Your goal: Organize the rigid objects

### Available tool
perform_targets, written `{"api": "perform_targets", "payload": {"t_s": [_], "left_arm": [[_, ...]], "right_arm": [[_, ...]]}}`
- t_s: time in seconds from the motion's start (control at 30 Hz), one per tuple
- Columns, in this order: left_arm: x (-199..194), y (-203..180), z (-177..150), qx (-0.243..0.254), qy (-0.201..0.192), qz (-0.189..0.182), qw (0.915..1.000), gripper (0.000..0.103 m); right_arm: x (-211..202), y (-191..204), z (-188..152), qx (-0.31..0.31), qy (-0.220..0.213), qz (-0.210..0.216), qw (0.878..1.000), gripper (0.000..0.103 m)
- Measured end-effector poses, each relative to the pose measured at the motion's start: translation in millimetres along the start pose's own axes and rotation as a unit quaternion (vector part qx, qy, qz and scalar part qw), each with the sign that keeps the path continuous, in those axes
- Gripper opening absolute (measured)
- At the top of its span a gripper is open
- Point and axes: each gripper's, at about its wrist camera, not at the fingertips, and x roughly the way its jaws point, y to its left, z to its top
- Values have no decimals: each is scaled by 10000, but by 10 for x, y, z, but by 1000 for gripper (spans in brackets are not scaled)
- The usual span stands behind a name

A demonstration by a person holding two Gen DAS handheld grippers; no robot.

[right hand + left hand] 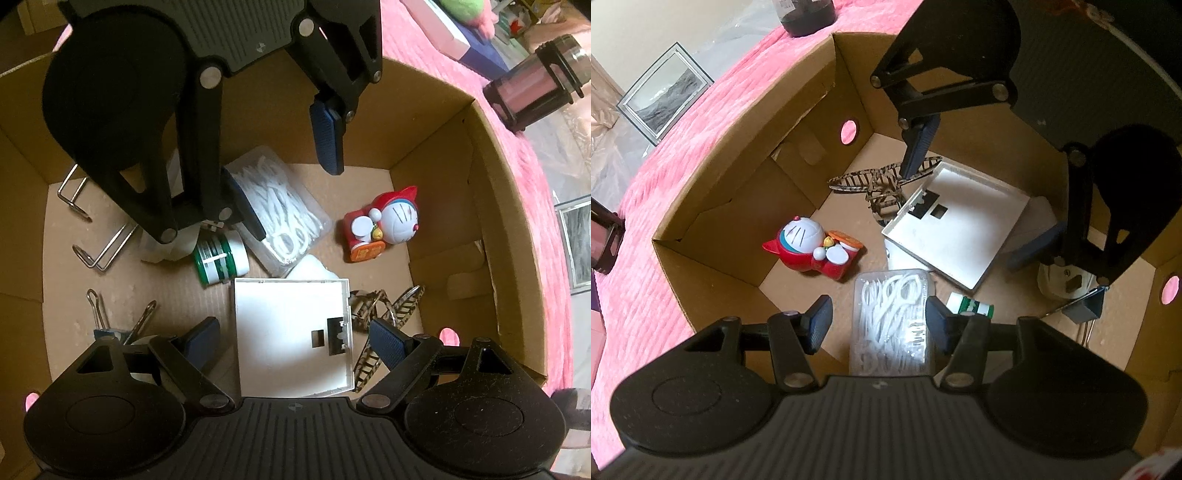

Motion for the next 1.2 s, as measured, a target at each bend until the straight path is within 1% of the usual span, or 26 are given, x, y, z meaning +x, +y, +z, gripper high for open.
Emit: {"api": "perform_targets", "payload": {"t_s": [0.23, 0.37, 0.43, 0.53, 0.63, 0.67, 0.73, 0.77, 0.87, 0.9, 0.93, 0.97, 1.07, 1.1, 1.13, 1.2], "left_arm": [[-181, -4, 5, -157, -290, 89, 9994, 51], [-407, -43, 3, -268, -506, 228, 9981, 51], [-531, -60, -6, -363, -612, 286, 9971, 51], [-740, -84, -47, -651, -797, 370, 9940, 52], [-963, -131, -112, -929, -979, 463, 9898, 53], [-1037, -152, -142, -1027, -1040, 470, 9881, 55], [-1187, -200, -209, -1245, -1186, 491, 9839, 59], [-1262, -225, -244, -1360, -1257, 508, 9814, 59], [-1489, -324, -350, -1710, -1473, 565, 9725, 62], [-1563, -358, -386, -1813, -1557, 606, 9691, 62], [-1645, -398, -427, -1939, -1664, 640, 9647, 66], [-1717, -431, -465, -2045, -1751, 660, 9608, 72], [-1928, -562, -586, -2364, -2020, 771, 9473, 74], [-1985, -607, -618, -2448, -2062, 799, 9440, 75], [-2038, -653, -657, -2518, -2119, 836, 9406, 76], [-2138, -761, -731, -2665, -2251, 922, 9326, 81]], "right_arm": [[-223, 64, -39, 93, -292, -151, 9994, 85], [-474, 115, -78, 297, -624, -292, 9972, 85], [-637, 149, -104, 513, -842, -351, 9945, 85], [-823, 193, -134, 912, -1010, -518, 9893, 85], [-1049, 247, -199, 1453, -1252, -652, 9793, 85], [-1125, 264, -229, 1656, -1351, -673, 9746, 85], [-1272, 297, -296, 2042, -1564, -669, 9640, 85], [-1349, 325, -335, 2269, -1674, -680, 9570, 85], [-1586, 440, -463, 2917, -2023, -694, 9323, 85], [-1658, 490, -510, 3141, -2131, -750, 9221, 85], [-1724, 533, -553, 3330, -2229, -795, 9127, 85], [-1798, 597, -609, 3572, -2379, -813, 8996, 85], [-1971, 751, -756, 4106, -2720, -789, 8667, 85], [-2023, 823, -806, 4293, -2819, -804, 8543, 85], [-2084, 873, -846, 4431, -2879, -819, 8450, 85], [-2203, 985, -944, 4740, -3046, -816, 8221, 85]]}}
